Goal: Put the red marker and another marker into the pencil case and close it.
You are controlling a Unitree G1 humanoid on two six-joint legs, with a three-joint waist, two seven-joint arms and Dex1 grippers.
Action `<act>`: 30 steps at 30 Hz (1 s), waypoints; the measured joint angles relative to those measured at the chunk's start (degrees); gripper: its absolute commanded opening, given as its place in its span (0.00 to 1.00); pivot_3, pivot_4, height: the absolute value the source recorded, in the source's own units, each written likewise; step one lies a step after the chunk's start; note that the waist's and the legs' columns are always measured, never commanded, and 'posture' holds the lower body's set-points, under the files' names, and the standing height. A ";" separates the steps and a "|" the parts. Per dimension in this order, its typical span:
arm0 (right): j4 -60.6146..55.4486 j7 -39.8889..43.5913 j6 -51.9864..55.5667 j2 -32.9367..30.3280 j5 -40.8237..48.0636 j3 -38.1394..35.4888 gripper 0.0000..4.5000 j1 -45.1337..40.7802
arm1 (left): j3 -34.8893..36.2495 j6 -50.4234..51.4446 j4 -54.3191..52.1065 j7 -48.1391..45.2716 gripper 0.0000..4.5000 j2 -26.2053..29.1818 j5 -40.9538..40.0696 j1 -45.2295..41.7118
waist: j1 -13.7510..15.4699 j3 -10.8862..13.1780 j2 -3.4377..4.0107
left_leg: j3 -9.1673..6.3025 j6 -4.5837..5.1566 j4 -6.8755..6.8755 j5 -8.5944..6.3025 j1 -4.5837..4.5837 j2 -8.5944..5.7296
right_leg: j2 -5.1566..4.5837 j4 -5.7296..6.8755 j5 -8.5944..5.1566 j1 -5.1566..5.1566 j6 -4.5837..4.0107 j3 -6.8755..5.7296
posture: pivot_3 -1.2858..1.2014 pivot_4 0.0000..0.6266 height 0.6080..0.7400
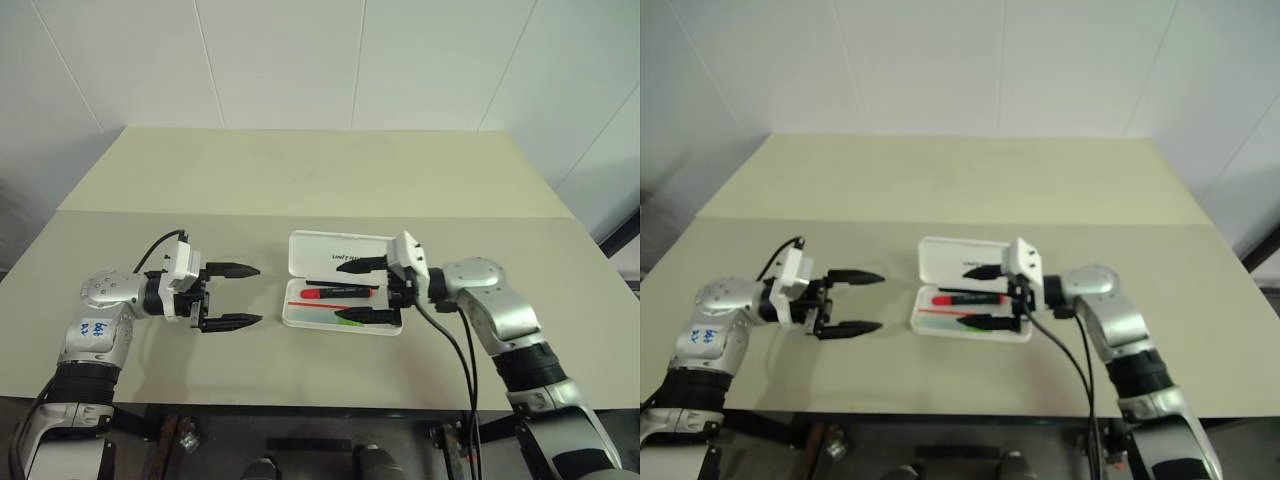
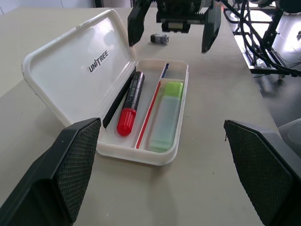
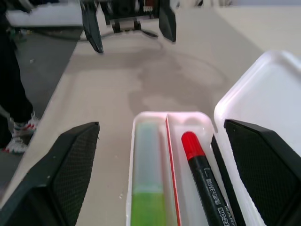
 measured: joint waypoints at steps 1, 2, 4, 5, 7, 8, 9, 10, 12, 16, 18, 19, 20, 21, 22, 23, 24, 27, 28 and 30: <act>-1.42 -0.59 0.94 -0.69 0.96 -1.16 1.00 0.97 | -0.25 0.11 -0.03 -0.05 1.00 -0.15 0.00 -0.15 | 0.03 0.00 0.00 | 0.00 0.00 0.00 0.00 0.00 0.00 | 0.00 0.00 0.00 0.00 0.00 0.00 | 0.52 0.24 1.00; -3.07 -1.53 2.07 -1.65 1.85 -2.61 1.00 2.13 | -0.50 0.35 -0.07 -0.21 1.00 -0.38 -0.02 -0.29 | 0.06 0.00 0.00 | 0.00 0.00 0.00 0.00 0.00 0.00 | 0.00 0.00 -0.01 0.00 -0.01 0.00 | 0.52 0.24 1.00; -5.63 -3.59 4.03 -3.36 3.19 -5.49 1.00 4.26 | -1.02 0.99 -0.10 -0.50 1.00 -0.92 -0.05 -0.52 | 0.17 0.00 -0.01 | 0.00 0.00 0.00 0.00 0.00 0.00 | 0.00 -0.02 -0.06 0.00 -0.12 0.00 | 0.52 0.24 1.00; -6.72 -4.73 4.93 -3.97 3.73 -6.91 1.00 5.41 | -1.27 1.29 -0.10 -0.62 1.00 -1.34 -0.06 -0.83 | 0.19 0.00 -0.01 | 0.01 0.00 0.00 0.00 0.00 0.00 | 0.00 -0.03 -0.33 0.00 -0.61 0.00 | 0.52 0.24 1.00; -8.76 -7.54 6.86 -4.80 5.11 -10.03 1.00 7.82 | -2.09 1.96 -0.20 -1.06 1.00 -2.31 -0.13 -1.89 | 0.29 0.01 -0.02 | 0.01 0.00 0.01 0.00 0.00 0.00 | 0.00 -0.02 -0.48 0.01 -0.88 0.01 | 0.52 0.24 1.00; -9.82 -8.92 7.71 -4.91 5.64 -11.44 1.00 8.91 | -2.42 2.15 -0.27 -1.17 1.00 -2.71 -0.17 -2.37 | 0.26 0.01 -0.02 | 0.01 0.00 0.01 0.00 0.00 0.00 | 0.01 -0.01 -0.48 0.01 -0.88 0.02 | 0.52 0.24 1.00; -11.03 -10.36 8.19 -5.24 6.04 -12.79 1.00 10.31 | -2.82 2.35 -0.33 -1.32 1.00 -3.18 -0.20 -2.87 | 0.28 0.01 -0.02 | 0.02 0.00 0.01 0.00 0.00 0.00 | 0.00 0.00 -0.47 0.01 -0.87 0.02 | 0.52 0.24 1.00; -12.07 -11.87 8.61 -5.66 6.37 -14.42 1.00 11.94 | -3.13 2.49 -0.45 -1.59 1.00 -3.73 -0.22 -3.26 | 0.54 0.01 -0.02 | 0.02 0.00 0.02 0.00 0.01 0.00 | 0.01 0.00 -0.48 0.01 -0.85 0.02 | 0.52 0.24 1.00; -13.01 -14.79 8.92 -6.37 6.41 -17.56 1.00 14.78 | -3.53 2.59 -0.47 -1.93 1.00 -4.78 -0.25 -3.88 | 0.90 0.01 -0.03 | 0.03 0.00 0.03 0.00 0.00 -0.01 | 0.00 -0.01 -0.49 0.01 -0.84 0.03 | 0.52 0.24 1.00; -14.82 -22.39 8.91 -6.47 5.94 -23.86 1.00 20.21 | -4.39 3.08 -0.67 -2.52 1.00 -6.58 -0.57 -5.30 | 1.29 0.01 -0.04 | 0.05 0.00 0.07 0.00 0.00 -0.02 | 0.00 -0.02 -0.50 0.04 -0.85 0.05 | 0.52 0.24 1.00; -14.83 -26.55 8.88 -6.36 4.84 -26.22 1.00 22.40 | -4.76 3.15 -0.64 -2.93 1.00 -6.79 -0.65 -5.43 | 1.33 0.01 -0.05 | 0.06 0.00 0.09 0.00 -0.01 -0.04 | -0.01 -0.08 -0.50 0.05 -0.85 0.07 | 0.52 0.24 1.00; -14.90 -28.84 8.88 -6.12 4.30 -27.18 1.00 23.42 | -4.89 3.15 -0.57 -3.09 1.00 -7.01 -0.65 -5.62 | 1.26 0.01 -0.04 | 0.08 0.00 0.09 0.00 0.00 -0.04 | -0.01 -0.12 -0.50 0.05 -0.85 0.10 | 0.52 0.24 1.00; -14.88 -31.24 8.89 -5.92 3.40 -27.95 1.00 24.49 | -5.15 3.15 -0.46 -3.37 1.00 -7.33 -0.64 -6.10 | 1.23 0.01 -0.05 | 0.08 0.00 0.11 0.00 0.00 -0.04 | -0.01 -0.12 -0.50 0.06 -0.85 0.10 | 0.52 0.24 1.00; -14.83 -33.24 8.89 -5.63 2.55 -28.48 1.00 25.41 | -5.35 3.13 -0.39 -3.57 1.00 -7.54 -0.64 -6.51 | 1.21 0.01 -0.05 | 0.09 0.00 0.11 0.00 0.00 -0.03 | 0.00 -0.14 -0.51 0.06 -0.85 0.11 | 0.52 0.24 1.00; -14.82 -35.21 8.92 -5.27 1.83 -28.88 1.00 26.28 | -5.36 3.10 -0.32 -3.74 1.00 -7.63 -0.64 -6.77 | 1.17 0.01 -0.05 | 0.10 0.00 0.11 0.00 0.01 -0.03 | 0.00 -0.14 -0.51 0.06 -0.85 0.12 | 0.52 0.24 1.00; -14.81 -36.86 9.01 -4.89 1.24 -29.07 1.00 26.95 | -5.36 3.06 -0.21 -3.90 1.00 -7.63 -0.64 -6.86 | 1.09 0.01 -0.05 | 0.11 0.01 0.11 0.00 0.01 -0.03 | 0.00 -0.14 -0.51 0.06 -0.85 0.14 | 0.52 0.24 1.00; -14.87 -38.65 9.35 -4.26 0.93 -29.18 1.00 27.47 | -5.39 3.03 -0.04 -4.10 1.00 -7.70 -0.63 -6.91 | 1.02 0.01 -0.05 | 0.12 0.01 0.11 0.00 0.02 -0.03 | 0.01 -0.13 -0.51 0.06 -0.86 0.16 | 0.52 0.24 1.00; -15.14 -43.95 11.48 -0.87 0.93 -29.68 1.00 28.53 | -5.46 2.95 0.24 -4.56 1.00 -7.90 -0.59 -6.98 | 1.04 0.01 -0.05 | 0.12 0.01 0.11 0.01 0.02 -0.01 | 0.01 -0.13 -0.51 0.06 -0.86 0.16 | 0.52 0.24 1.00; -15.49 -45.33 12.08 0.27 1.01 -29.68 1.00 28.86 | -5.47 2.89 0.28 -4.71 1.00 -7.90 -0.58 -7.03 | 1.08 0.01 -0.04 | 0.12 0.01 0.11 0.01 0.01 -0.02 | 0.01 -0.13 -0.51 0.06 -0.86 0.16 | 0.52 0.24 1.00; -16.65 -47.32 13.24 1.73 1.08 -29.22 1.00 29.34 | -5.47 2.76 0.33 -4.85 1.00 -7.90 -0.52 -7.12 | 1.10 0.01 -0.04 | 0.12 0.01 0.10 0.01 0.01 -0.02 | 0.00 -0.14 -0.51 0.06 -0.86 0.16 | 0.52 0.24 1.00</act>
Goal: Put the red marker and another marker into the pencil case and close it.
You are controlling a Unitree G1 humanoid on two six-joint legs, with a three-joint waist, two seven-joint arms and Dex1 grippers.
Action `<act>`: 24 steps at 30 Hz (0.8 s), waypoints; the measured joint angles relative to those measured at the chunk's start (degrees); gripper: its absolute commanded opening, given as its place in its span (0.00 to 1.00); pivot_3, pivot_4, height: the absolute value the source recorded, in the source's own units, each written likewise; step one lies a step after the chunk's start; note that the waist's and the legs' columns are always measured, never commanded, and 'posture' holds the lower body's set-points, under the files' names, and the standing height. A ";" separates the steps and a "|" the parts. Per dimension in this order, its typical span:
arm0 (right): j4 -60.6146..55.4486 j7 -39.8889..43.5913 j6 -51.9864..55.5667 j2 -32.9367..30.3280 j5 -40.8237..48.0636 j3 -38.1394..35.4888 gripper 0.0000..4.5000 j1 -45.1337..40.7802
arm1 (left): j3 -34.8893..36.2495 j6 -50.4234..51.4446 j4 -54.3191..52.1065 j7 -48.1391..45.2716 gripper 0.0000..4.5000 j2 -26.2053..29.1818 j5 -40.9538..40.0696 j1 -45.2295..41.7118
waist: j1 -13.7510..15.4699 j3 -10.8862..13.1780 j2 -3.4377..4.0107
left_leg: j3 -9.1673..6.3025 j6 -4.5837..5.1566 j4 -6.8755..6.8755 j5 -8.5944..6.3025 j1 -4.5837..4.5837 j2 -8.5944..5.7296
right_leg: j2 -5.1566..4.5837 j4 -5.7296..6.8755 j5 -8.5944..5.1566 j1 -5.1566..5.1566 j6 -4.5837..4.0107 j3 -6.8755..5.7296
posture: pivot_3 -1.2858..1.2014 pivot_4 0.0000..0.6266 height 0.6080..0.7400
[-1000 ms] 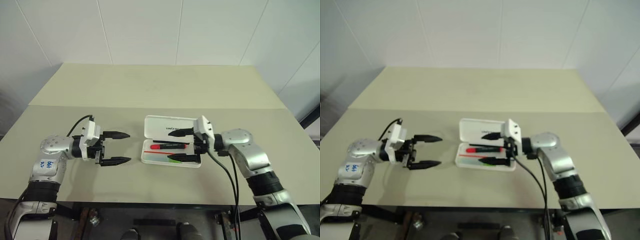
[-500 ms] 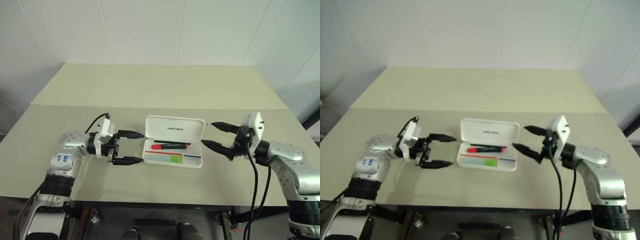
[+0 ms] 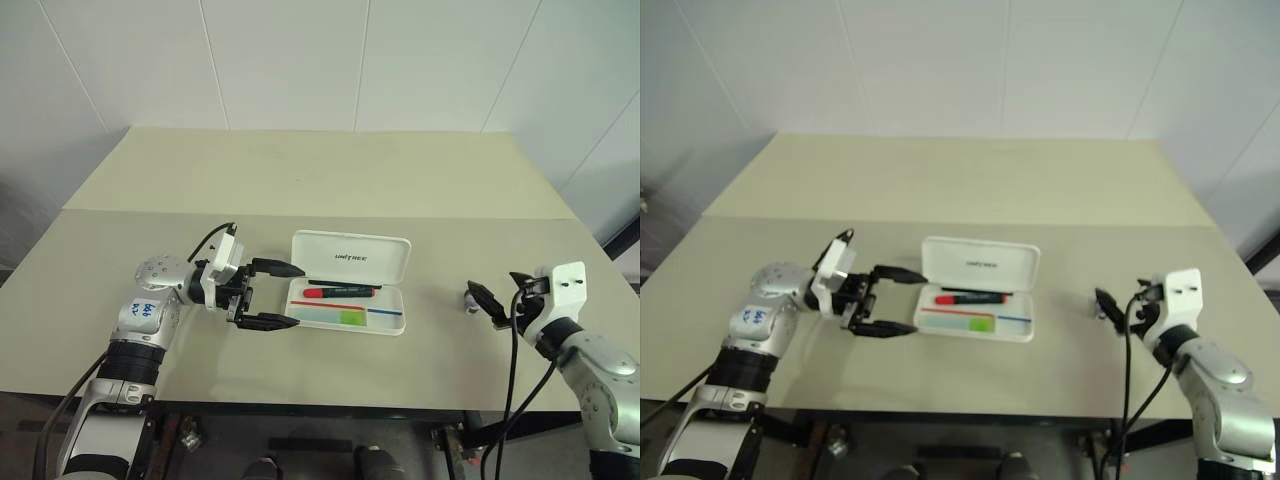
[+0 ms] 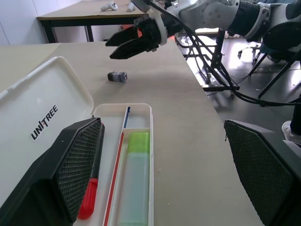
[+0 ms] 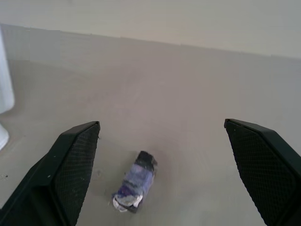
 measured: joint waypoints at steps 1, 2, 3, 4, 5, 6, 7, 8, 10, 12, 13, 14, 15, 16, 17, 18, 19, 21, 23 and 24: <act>-0.75 -1.24 0.71 1.17 0.08 0.28 1.00 0.09 | 0.00 -0.07 0.02 -0.03 1.00 0.00 0.03 -0.03 | -0.01 0.00 0.00 | 0.00 0.00 -0.01 0.00 0.00 0.00 | 0.00 0.00 0.00 0.00 0.00 0.00 | 0.52 0.24 1.00; -1.21 -2.27 1.01 2.26 0.12 0.51 1.00 0.21 | 0.00 -0.12 0.03 -0.07 1.00 -0.01 0.05 -0.04 | -0.01 0.00 0.00 | -0.01 0.00 -0.01 0.00 0.00 0.00 | 0.00 0.00 0.00 0.00 0.00 0.00 | 0.52 0.24 1.00; -1.55 -3.19 1.41 3.31 0.11 0.77 1.00 0.42 | 0.00 -0.19 0.06 -0.16 1.00 -0.01 0.06 -0.03 | 0.01 0.00 0.00 | -0.01 0.00 -0.02 0.00 0.00 0.00 | 0.01 0.00 0.00 0.00 -0.01 -0.01 | 0.52 0.24 1.00; -1.67 -3.90 1.94 4.00 0.11 1.26 1.00 0.63 | 0.00 -0.30 0.09 -0.25 1.00 -0.01 0.06 -0.03 | 0.02 0.00 0.00 | -0.01 0.00 -0.02 0.00 0.00 0.00 | 0.00 -0.01 0.00 0.00 -0.01 -0.01 | 0.52 0.24 1.00; -1.67 -4.50 2.11 4.66 0.03 1.92 1.00 0.87 | 0.00 -0.35 0.11 -0.40 1.00 0.00 0.07 -0.03 | 0.02 0.00 0.00 | -0.01 0.00 -0.02 0.00 0.00 0.00 | 0.00 -0.01 0.00 0.00 -0.01 0.00 | 0.52 0.24 1.00; -1.67 -5.14 2.17 5.31 -0.05 2.49 1.00 1.00 | 0.00 -0.38 0.11 -0.48 1.00 0.01 0.08 -0.02 | 0.01 0.00 0.00 | -0.01 0.00 -0.02 0.00 0.00 0.00 | 0.00 -0.02 0.00 0.00 0.00 0.00 | 0.52 0.24 1.00; -1.67 -5.61 2.24 5.62 -0.05 2.81 1.00 1.08 | 0.00 -0.39 0.10 -0.49 1.00 0.01 0.08 -0.02 | 0.01 0.00 0.00 | 0.00 0.00 -0.02 0.00 0.00 0.00 | 0.00 -0.02 0.00 0.00 0.00 0.00 | 0.52 0.24 1.00; -1.67 -6.08 2.32 5.74 -0.11 2.95 1.00 1.13 | 0.01 -0.39 0.10 -0.49 1.00 0.03 0.08 -0.01 | 0.03 0.00 0.00 | 0.00 0.00 -0.02 0.00 0.00 0.00 | 0.00 -0.02 0.00 0.00 -0.01 0.00 | 0.52 0.24 1.00; -1.67 -7.43 2.37 6.07 -0.55 3.04 1.00 1.27 | 0.03 -0.39 0.08 -0.48 1.00 0.16 0.08 0.02 | 0.05 0.00 0.00 | -0.01 0.00 -0.02 0.00 0.00 0.00 | 0.00 -0.04 -0.01 0.00 -0.01 -0.01 | 0.52 0.24 1.00; -1.65 -8.35 2.38 6.56 -0.99 3.61 1.00 1.85 | 0.05 -0.39 0.07 -0.45 1.00 0.28 0.08 0.02 | 0.04 0.00 0.00 | -0.01 0.00 -0.04 0.00 0.00 0.01 | 0.01 -0.05 -0.01 0.00 -0.01 -0.01 | 0.52 0.24 1.00; -1.45 -9.00 2.29 7.09 -1.41 4.09 1.00 2.17 | 0.05 -0.39 0.06 -0.42 1.00 0.28 0.08 0.02 | 0.01 0.00 0.00 | -0.01 0.00 -0.05 0.00 0.00 0.01 | 0.01 -0.05 -0.01 0.00 -0.01 -0.01 | 0.52 0.24 1.00; -1.11 -9.42 2.16 7.51 -1.76 4.48 1.00 2.49 | 0.05 -0.39 0.04 -0.39 1.00 0.28 0.08 0.02 | 0.01 0.00 0.00 | -0.01 0.00 -0.06 0.00 0.00 0.01 | 0.00 -0.06 -0.01 0.00 -0.01 -0.01 | 0.52 0.24 1.00; -0.80 -9.73 1.80 7.60 -1.93 4.76 1.00 2.79 | 0.05 -0.39 0.02 -0.33 1.00 0.29 0.08 0.03 | 0.02 0.00 0.00 | -0.01 0.00 -0.06 0.00 0.00 0.01 | 0.00 -0.07 -0.01 0.00 -0.01 -0.01 | 0.52 0.24 1.00; -0.57 -10.15 1.60 7.67 -2.29 4.76 0.91 2.75 | 0.06 -0.36 -0.03 -0.16 1.00 0.32 0.08 0.04 | 0.02 0.00 0.00 | 0.00 0.00 -0.06 0.00 0.00 0.01 | 0.00 -0.09 -0.01 0.01 -0.01 -0.01 | 0.52 0.24 1.00; -0.37 -10.51 1.33 7.68 -2.50 4.76 0.86 2.74 | 0.06 -0.34 -0.13 -0.02 1.00 0.32 0.08 0.04 | 0.04 0.00 0.00 | -0.01 0.00 -0.05 0.00 0.00 0.01 | 0.00 -0.10 -0.01 0.02 -0.01 -0.01 | 0.52 0.24 1.00; -0.03 -11.00 0.85 7.74 -2.85 4.76 0.79 2.73 | 0.06 -0.28 -0.18 0.10 1.00 0.37 0.08 0.06 | 0.06 0.00 0.00 | 0.00 0.00 -0.06 0.00 0.00 0.01 | 0.00 -0.11 -0.01 0.02 -0.01 -0.01 | 0.52 0.24 1.00; 0.42 -11.46 0.41 7.78 -2.99 4.69 0.70 2.68 | 0.08 -0.23 -0.25 0.18 1.00 0.42 0.08 0.10 | 0.07 0.00 0.00 | -0.01 0.00 -0.06 0.00 0.00 0.01 | 0.00 -0.12 -0.01 0.02 -0.01 -0.01 | 0.52 0.24 1.00; 1.52 -11.96 -0.69 7.90 -3.10 4.46 0.54 2.43 | 0.09 -0.21 -0.28 0.34 1.00 0.43 0.08 0.11 | 0.00 -0.01 -0.02 | -0.01 0.00 -0.07 0.00 0.00 0.01 | 0.00 -0.12 -0.01 0.03 -0.01 -0.01 | 0.52 0.24 1.00; 1.88 -12.37 -1.14 8.11 -3.52 4.33 0.39 2.30 | 0.09 -0.22 -0.28 0.42 1.00 0.43 0.08 0.11 | -0.11 -0.02 -0.03 | -0.01 0.00 -0.09 0.00 0.01 0.02 | 0.02 -0.12 -0.01 0.02 -0.01 -0.01 | 0.52 0.24 1.00; 1.93 -12.49 -1.28 8.16 -3.56 4.33 0.31 2.30 | 0.09 -0.22 -0.27 0.47 1.00 0.43 0.08 0.10 | -0.15 -0.02 -0.03 | -0.01 0.00 -0.11 0.00 0.02 0.03 | 0.03 -0.12 -0.01 0.02 -0.01 -0.01 | 0.52 0.24 1.00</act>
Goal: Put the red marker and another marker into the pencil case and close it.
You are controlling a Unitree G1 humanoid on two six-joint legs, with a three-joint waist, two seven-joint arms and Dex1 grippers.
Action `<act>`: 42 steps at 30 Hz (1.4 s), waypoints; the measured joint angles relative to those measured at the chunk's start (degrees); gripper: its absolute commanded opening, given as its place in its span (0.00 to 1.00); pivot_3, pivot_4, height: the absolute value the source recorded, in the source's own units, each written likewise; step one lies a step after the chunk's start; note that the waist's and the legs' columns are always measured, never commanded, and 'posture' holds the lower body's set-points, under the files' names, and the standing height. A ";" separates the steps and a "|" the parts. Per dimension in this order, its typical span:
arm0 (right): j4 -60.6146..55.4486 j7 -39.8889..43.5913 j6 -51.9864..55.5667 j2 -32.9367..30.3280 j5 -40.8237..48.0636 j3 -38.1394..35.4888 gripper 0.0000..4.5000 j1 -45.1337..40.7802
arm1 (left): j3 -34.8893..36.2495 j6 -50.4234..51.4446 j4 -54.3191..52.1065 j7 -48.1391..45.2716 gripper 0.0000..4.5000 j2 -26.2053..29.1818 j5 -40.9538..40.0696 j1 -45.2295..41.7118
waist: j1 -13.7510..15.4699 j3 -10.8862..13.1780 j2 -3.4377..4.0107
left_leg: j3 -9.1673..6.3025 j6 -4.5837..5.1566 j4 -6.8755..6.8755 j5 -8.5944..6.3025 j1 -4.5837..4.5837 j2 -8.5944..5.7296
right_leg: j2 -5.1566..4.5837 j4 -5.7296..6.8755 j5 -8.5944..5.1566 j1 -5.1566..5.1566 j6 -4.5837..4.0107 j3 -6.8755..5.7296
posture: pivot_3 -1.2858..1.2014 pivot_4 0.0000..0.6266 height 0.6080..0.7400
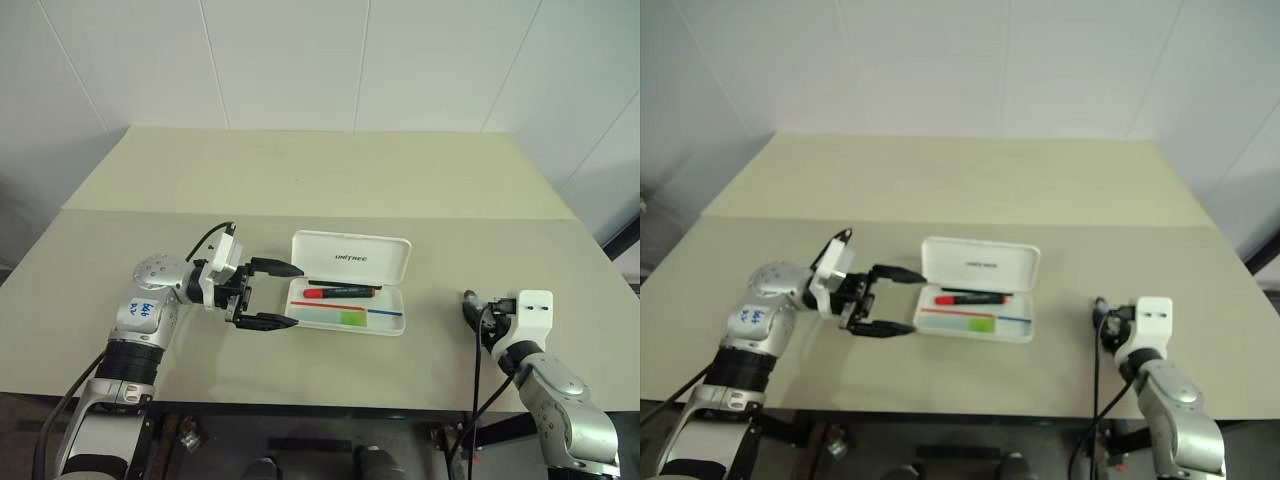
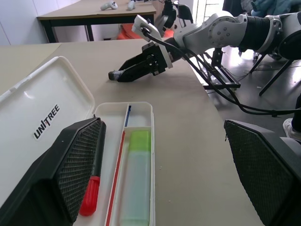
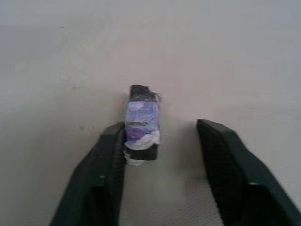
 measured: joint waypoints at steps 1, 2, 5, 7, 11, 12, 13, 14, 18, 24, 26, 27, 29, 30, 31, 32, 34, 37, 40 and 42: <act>0.02 -0.01 -0.12 0.03 0.00 0.05 0.24 0.00 | 0.00 0.00 0.00 0.06 1.00 0.00 0.00 0.00 | -0.03 0.00 0.00 | 0.00 0.00 -0.01 0.00 0.00 0.01 | 0.01 0.00 0.00 0.00 0.00 0.00 | 0.52 0.24 1.00; 0.02 0.00 -0.22 0.11 0.03 0.18 0.15 -0.01 | 0.00 0.00 0.00 0.15 1.00 0.00 0.00 0.00 | -0.04 0.00 0.00 | 0.00 0.00 -0.01 0.00 0.00 0.02 | 0.02 0.00 0.00 0.00 0.00 0.00 | 0.52 0.24 1.00; 0.13 0.01 -0.31 0.20 0.04 0.27 0.08 -0.15 | 0.00 0.00 -0.02 0.38 1.00 0.00 0.00 0.00 | -0.03 0.00 0.00 | 0.01 0.00 0.01 0.00 0.00 0.01 | 0.01 0.00 0.00 0.01 0.00 0.00 | 0.52 0.24 1.00; 0.23 0.04 -0.27 0.17 0.04 0.27 0.08 -0.27 | 0.00 0.00 -0.14 0.57 1.00 0.00 0.00 0.00 | -0.03 0.00 -0.01 | 0.01 0.00 0.01 0.00 0.00 0.01 | 0.01 -0.01 0.00 0.01 0.00 0.01 | 0.52 0.24 1.00; 1.52 2.49 -0.81 -1.37 0.14 0.41 0.08 -0.78 | 0.01 -0.10 -0.14 0.67 1.00 0.00 0.00 0.00 | -0.05 0.00 -0.01 | 0.01 0.00 0.02 0.00 0.00 0.01 | 0.01 -0.02 0.00 0.01 0.00 0.01 | 0.52 0.24 1.00; 2.10 4.56 -1.60 -2.25 0.44 0.58 0.08 -0.81 | 0.02 -0.10 -0.14 0.76 1.00 0.00 0.00 0.00 | -0.03 0.00 -0.01 | 0.02 0.00 0.01 0.00 0.00 0.01 | 0.01 -0.02 0.00 0.01 0.00 0.01 | 0.52 0.24 1.00; 2.35 6.85 -2.54 -3.23 0.84 0.88 0.08 -0.82 | 0.04 -0.09 -0.14 0.87 1.00 0.00 0.00 0.00 | -0.02 0.00 0.00 | 0.02 0.00 0.00 0.00 0.00 0.01 | 0.01 -0.03 0.00 0.00 0.00 0.01 | 0.52 0.24 1.00; 2.64 10.64 -4.11 -5.11 1.34 1.59 0.08 -0.82 | 0.04 -0.10 -0.15 0.93 1.00 0.00 0.00 0.01 | -0.01 0.00 0.00 | 0.03 0.00 0.00 0.00 -0.01 0.01 | 0.01 -0.04 -0.01 0.00 0.02 0.01 | 0.52 0.24 1.00; 4.29 25.45 -9.80 -14.63 3.66 2.57 0.08 -2.47 | 0.10 -0.25 -0.14 0.91 1.00 0.11 0.01 0.09 | 0.04 0.03 0.03 | 0.06 0.00 -0.01 0.00 -0.02 -0.01 | -0.01 -0.10 -0.04 0.03 0.10 0.03 | 0.52 0.24 1.00; 7.43 39.73 -12.07 -20.39 6.75 3.51 0.08 -5.63 | 0.11 -0.62 -0.08 0.89 1.00 0.16 0.09 0.10 | 0.10 0.03 0.00 | 0.05 0.00 -0.01 0.00 -0.02 -0.01 | -0.01 -0.09 -0.04 0.03 0.12 0.02 | 0.52 0.24 1.00; 7.65 44.04 -12.25 -21.00 7.76 5.15 0.08 -6.85 | 0.11 -0.64 -0.09 0.90 1.00 0.23 0.10 0.13 | -0.01 0.03 0.00 | 0.04 0.00 -0.01 0.00 -0.01 -0.01 | 0.00 -0.08 -0.04 0.03 0.12 0.02 | 0.52 0.24 1.00; 7.70 46.01 -12.26 -21.00 8.20 6.40 0.08 -7.59 | 0.11 -0.64 -0.10 0.90 1.00 0.23 0.11 0.16 | -0.04 0.03 0.00 | 0.04 0.00 -0.01 0.00 -0.01 0.00 | 0.00 -0.05 -0.04 0.03 0.12 0.02 | 0.52 0.24 1.00; 7.72 48.77 -12.22 -21.00 8.68 8.68 0.08 -8.69 | 0.11 -0.64 -0.10 0.96 1.00 0.25 0.13 0.21 | 0.00 0.03 0.00 | 0.04 0.00 0.00 0.00 -0.01 -0.01 | 0.00 -0.03 -0.04 0.02 0.12 0.02 | 0.52 0.24 1.00; 7.86 49.78 -12.23 -20.99 8.78 9.61 0.08 -9.20 | 0.12 -0.61 -0.12 1.02 1.00 0.31 0.15 0.26 | 0.09 0.03 0.00 | 0.04 0.00 0.01 0.00 -0.01 -0.01 | 0.00 -0.03 -0.04 0.03 0.12 0.02 | 0.52 0.24 1.00; 8.38 51.15 -12.25 -20.99 8.72 10.88 0.08 -10.32 | 0.14 -0.53 -0.15 1.14 1.00 0.52 0.18 0.38 | 0.05 0.03 0.00 | 0.05 0.00 0.04 0.00 -0.02 -0.02 | -0.01 -0.04 -0.04 0.03 0.12 0.03 | 0.52 0.24 1.00; 8.77 52.24 -12.33 -20.99 8.68 11.96 0.08 -11.29 | 0.13 -0.47 -0.17 1.22 1.00 0.58 0.22 0.43 | 0.04 0.03 0.00 | 0.05 0.00 0.05 0.00 -0.02 -0.02 | -0.02 -0.04 -0.04 0.03 0.13 0.03 | 0.52 0.24 1.00; 9.83 54.59 -12.69 -20.97 8.32 14.31 0.08 -13.52 | 0.16 -0.35 -0.32 1.36 1.00 0.76 0.22 0.68 | 0.02 0.03 -0.01 | 0.05 0.00 0.05 0.00 -0.02 -0.02 | -0.02 -0.04 -0.04 0.03 0.12 0.03 | 0.52 0.24 1.00; 12.12 57.57 -13.54 -20.63 7.20 17.99 0.08 -16.41 | 0.17 0.18 -0.64 1.74 1.00 1.10 0.22 1.21 | 0.13 0.03 -0.01 | 0.02 0.00 0.04 0.00 -0.02 -0.02 | -0.01 -0.03 -0.04 0.03 0.12 0.00 | 0.52 0.24 1.00; 14.70 59.75 -14.74 -19.86 5.89 20.86 0.08 -18.23 | 0.23 0.77 -1.56 2.15 1.00 1.43 0.21 1.81 | 0.14 0.03 -0.01 | 0.02 -0.01 0.04 -0.01 -0.04 -0.02 | -0.02 -0.04 -0.04 0.03 0.13 0.00 | 0.52 0.24 1.00; 16.47 60.72 -15.51 -19.61 4.94 21.90 0.08 -19.08 | 0.26 1.03 -2.47 2.24 1.00 1.80 0.20 2.11 | 0.15 0.03 -0.01 | 0.02 -0.01 0.04 -0.01 -0.04 -0.02 | -0.02 -0.03 -0.04 0.02 0.13 0.00 | 0.52 0.24 1.00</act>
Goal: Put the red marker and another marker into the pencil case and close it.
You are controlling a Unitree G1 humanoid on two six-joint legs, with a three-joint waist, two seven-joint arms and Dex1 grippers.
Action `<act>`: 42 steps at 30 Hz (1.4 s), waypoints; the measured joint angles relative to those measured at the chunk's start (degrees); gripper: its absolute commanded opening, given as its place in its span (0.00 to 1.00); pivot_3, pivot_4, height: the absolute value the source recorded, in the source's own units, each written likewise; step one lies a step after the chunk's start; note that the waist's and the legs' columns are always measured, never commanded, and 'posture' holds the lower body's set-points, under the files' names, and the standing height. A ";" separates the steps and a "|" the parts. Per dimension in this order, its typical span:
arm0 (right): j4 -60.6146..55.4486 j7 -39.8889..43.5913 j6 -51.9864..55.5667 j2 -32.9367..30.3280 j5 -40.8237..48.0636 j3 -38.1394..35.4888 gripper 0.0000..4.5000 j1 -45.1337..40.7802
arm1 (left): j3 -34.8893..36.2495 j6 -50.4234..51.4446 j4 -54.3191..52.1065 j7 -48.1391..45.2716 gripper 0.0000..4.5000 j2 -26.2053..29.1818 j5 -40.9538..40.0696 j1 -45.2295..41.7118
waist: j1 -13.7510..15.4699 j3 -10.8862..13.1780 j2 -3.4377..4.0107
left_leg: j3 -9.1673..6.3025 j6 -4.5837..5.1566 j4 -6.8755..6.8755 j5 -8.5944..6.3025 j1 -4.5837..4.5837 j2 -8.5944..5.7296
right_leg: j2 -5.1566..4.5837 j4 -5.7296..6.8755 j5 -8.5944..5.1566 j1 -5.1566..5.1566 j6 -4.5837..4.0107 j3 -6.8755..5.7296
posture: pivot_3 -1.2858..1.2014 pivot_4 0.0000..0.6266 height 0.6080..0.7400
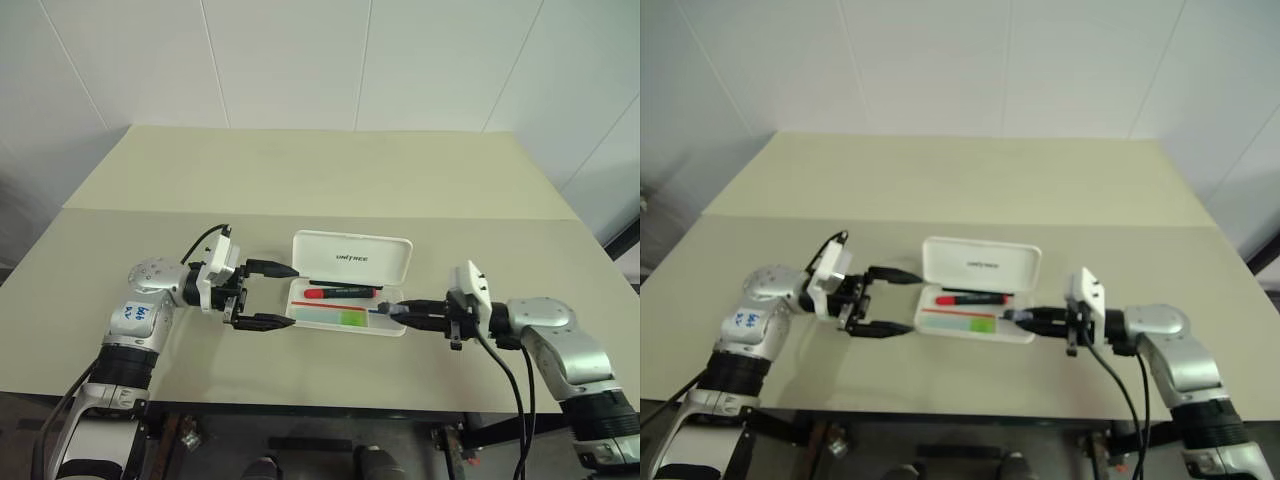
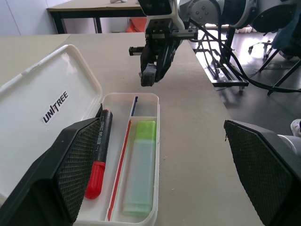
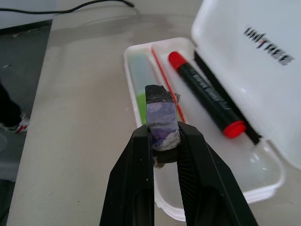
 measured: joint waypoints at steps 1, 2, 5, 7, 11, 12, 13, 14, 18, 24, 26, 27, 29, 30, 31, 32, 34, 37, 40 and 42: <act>0.74 0.23 -0.39 0.02 -0.51 0.60 0.08 -0.41 | 0.09 0.15 -0.05 0.05 1.00 0.30 0.00 0.05 | -0.01 0.00 0.00 | 0.00 0.00 0.00 0.00 0.00 0.00 | 0.00 0.00 0.00 0.00 0.00 0.00 | 0.52 0.24 1.00; 1.66 0.39 -1.00 0.11 -1.28 1.08 0.08 -0.80 | 0.33 0.22 -0.22 0.15 1.00 0.51 0.00 0.26 | -0.07 0.00 0.00 | 0.00 0.00 0.00 0.00 0.01 0.00 | 0.01 0.01 0.00 0.00 0.00 0.00 | 0.52 0.24 1.00; 4.65 0.55 -2.60 1.29 -2.79 1.63 0.08 -1.34 | 0.58 0.67 -0.86 0.62 1.00 0.79 -0.03 0.74 | -0.05 0.00 0.00 | 0.00 0.00 0.01 0.00 0.01 0.00 | 0.00 0.06 0.00 -0.01 0.00 0.00 | 0.52 0.24 1.00; 6.10 0.68 -3.20 1.90 -3.39 2.25 0.08 -1.93 | 0.58 0.90 -1.81 0.83 1.00 0.82 -0.05 0.81 | -0.05 0.00 0.00 | 0.00 0.00 0.03 0.00 0.01 0.00 | 0.01 0.08 0.00 -0.01 0.00 0.00 | 0.52 0.24 1.00; 8.54 1.16 -5.07 2.60 -4.48 2.41 0.08 -3.11 | 0.61 1.05 -2.33 1.16 1.00 1.03 -0.12 0.82 | -0.04 0.00 0.00 | -0.01 0.00 0.04 0.00 0.02 0.00 | 0.01 0.13 0.02 -0.01 0.04 0.00 | 0.52 0.24 1.00; 8.91 1.30 -5.24 2.60 -4.80 2.44 0.15 -3.21 | 0.62 1.14 -2.33 1.17 1.00 1.17 -0.12 0.83 | -0.03 0.00 0.00 | -0.01 0.00 0.04 0.00 0.02 0.00 | 0.01 0.14 0.04 -0.01 0.08 -0.01 | 0.52 0.24 1.00; 9.31 1.41 -5.28 2.60 -5.05 2.47 0.24 -3.30 | 0.69 1.23 -2.33 1.18 1.00 1.28 -0.12 0.83 | -0.05 0.00 0.00 | -0.01 0.00 0.04 0.00 0.02 0.00 | 0.01 0.14 0.05 -0.01 0.09 -0.01 | 0.52 0.24 1.00; 9.40 1.83 -5.32 2.60 -5.05 2.49 0.29 -3.39 | 0.82 1.35 -2.34 1.19 1.00 1.34 -0.12 0.83 | -0.08 0.00 0.00 | -0.01 0.00 0.04 0.00 0.02 0.00 | 0.01 0.14 0.05 -0.01 0.09 -0.01 | 0.52 0.24 1.00; 9.88 2.28 -6.16 2.60 -5.28 2.52 0.59 -4.33 | 0.86 1.34 -2.34 1.18 1.00 1.49 -0.13 0.83 | -0.09 0.00 0.00 | -0.01 0.00 0.05 0.00 0.03 0.00 | 0.01 0.15 0.05 -0.01 0.10 -0.01 | 0.52 0.24 1.00; 9.87 2.32 -6.57 2.63 -4.85 2.31 0.99 -4.81 | 0.86 0.81 -2.20 1.16 1.00 1.49 -0.13 0.81 | -0.07 0.00 0.00 | -0.01 0.00 0.05 0.00 0.03 0.00 | 0.01 0.15 0.06 -0.01 0.11 -0.01 | 0.52 0.24 1.00; 9.40 2.29 -6.53 2.72 -4.01 1.42 0.99 -4.82 | 0.86 0.76 -2.08 1.16 1.00 1.49 -0.13 0.78 | -0.07 0.00 0.00 | -0.01 0.00 0.05 0.00 0.03 0.00 | 0.01 0.16 0.06 -0.01 0.12 0.00 | 0.52 0.24 1.00; 8.80 2.25 -6.45 2.73 -3.58 0.90 0.99 -4.83 | 0.86 0.75 -2.04 1.15 1.00 1.49 -0.13 0.74 | -0.07 0.00 0.00 | -0.01 0.00 0.05 0.00 0.03 0.00 | 0.01 0.17 0.07 -0.02 0.12 -0.01 | 0.52 0.24 1.00; 6.06 1.78 -5.41 2.73 -1.70 -0.55 0.99 -4.46 | 0.86 0.75 -1.94 1.16 1.00 1.44 -0.13 0.51 | -0.04 0.00 0.00 | -0.02 0.00 0.05 0.00 0.03 0.00 | 0.01 0.21 0.07 -0.03 0.14 -0.01 | 0.52 0.24 1.00; 4.45 1.51 -4.73 2.67 -0.69 -1.47 0.99 -4.06 | 0.89 0.81 -1.90 1.19 1.00 1.42 -0.17 0.35 | -0.02 0.00 0.00 | -0.04 0.00 0.05 0.00 0.03 0.00 | 0.01 0.24 0.06 -0.03 0.16 -0.01 | 0.52 0.24 1.00; 1.72 1.03 -3.74 2.51 0.97 -3.21 0.99 -2.99 | 1.03 0.93 -1.90 1.34 1.00 1.33 -0.50 0.15 | 0.03 0.00 0.00 | -0.06 0.00 0.05 0.00 0.03 0.00 | 0.01 0.25 0.06 -0.02 0.18 -0.03 | 0.52 0.24 1.00; 0.05 0.68 -3.18 2.25 1.99 -4.24 0.99 -2.07 | 1.30 1.15 -1.90 1.48 1.00 1.32 -0.72 0.14 | 0.07 0.00 0.00 | -0.07 0.00 0.05 0.00 0.03 0.00 | 0.01 0.26 0.07 -0.02 0.25 -0.04 | 0.52 0.24 1.00; -2.88 -0.54 -0.71 1.67 4.48 -6.64 0.99 0.21 | 2.38 2.18 -1.77 2.17 1.00 1.29 -1.30 0.01 | 0.12 0.00 0.00 | -0.09 -0.01 0.05 0.00 0.02 0.00 | 0.01 0.27 0.07 -0.02 0.26 -0.05 | 0.52 0.24 1.00; -5.42 -2.22 2.51 0.22 7.35 -10.26 0.99 3.13 | 4.11 3.85 -1.60 2.87 1.00 1.41 -2.58 -0.05 | 0.15 0.00 0.00 | -0.07 -0.01 0.06 0.00 0.02 -0.02 | -0.01 0.26 0.05 -0.02 0.24 -0.05 | 0.52 0.24 1.00; -7.33 -3.49 2.82 -0.55 8.39 -12.74 0.99 4.42 | 4.44 4.60 -1.11 2.99 1.00 1.52 -2.83 -0.03 | -0.08 0.00 0.00 | -0.05 -0.01 0.08 0.00 0.04 -0.02 | 0.00 0.27 -0.07 -0.02 0.00 -0.03 | 0.52 0.24 1.00; -8.57 -4.71 3.02 -0.57 9.30 -14.19 0.99 4.70 | 4.43 4.66 -0.23 2.99 1.00 1.44 -2.83 -0.03 | -0.17 0.00 0.00 | -0.05 -0.01 0.09 0.00 0.06 -0.01 | 0.01 0.28 -0.06 -0.02 -0.02 -0.03 | 0.52 0.24 1.00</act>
